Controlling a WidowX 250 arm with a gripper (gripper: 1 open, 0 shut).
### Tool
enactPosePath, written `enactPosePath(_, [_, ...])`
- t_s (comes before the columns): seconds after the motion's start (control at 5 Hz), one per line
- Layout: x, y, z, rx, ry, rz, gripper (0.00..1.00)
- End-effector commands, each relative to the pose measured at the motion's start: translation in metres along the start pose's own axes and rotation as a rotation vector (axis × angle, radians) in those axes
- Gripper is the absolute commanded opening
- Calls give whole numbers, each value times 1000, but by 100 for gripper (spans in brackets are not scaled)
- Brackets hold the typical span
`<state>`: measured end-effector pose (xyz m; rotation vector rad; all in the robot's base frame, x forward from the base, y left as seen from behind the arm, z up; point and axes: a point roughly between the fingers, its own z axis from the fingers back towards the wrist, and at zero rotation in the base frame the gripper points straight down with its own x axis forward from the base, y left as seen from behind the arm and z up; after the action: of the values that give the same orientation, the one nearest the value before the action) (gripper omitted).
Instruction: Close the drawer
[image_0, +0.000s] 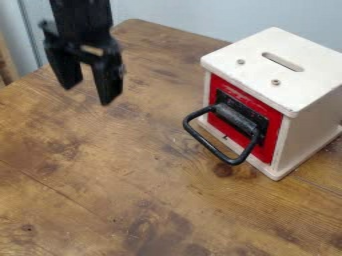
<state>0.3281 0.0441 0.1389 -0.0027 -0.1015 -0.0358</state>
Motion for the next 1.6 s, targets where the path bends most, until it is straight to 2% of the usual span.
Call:
enactPosePath(0.0, [1, -9, 8, -5, -40, -95, 100])
enactPosePath(0.2, [8, -11, 13, -2, -39, -68, 100])
enactPosePath(0.4, [15, -11, 19, 9, -55, -53, 100])
enactPosePath(0.6, [8, -1, 24, -7, -48, -155, 100])
enactPosePath(0.8, [3, 7, 24, -9, -62, -222, 100])
enactPosePath(1.0, [-3, 5, 24, -12, -66, -276, 100])
enactPosePath(1.2, [-13, 4, 34, -2, -66, -223, 100])
enactPosePath(1.4, [-24, 5, 47, -4, -49, -179, 100])
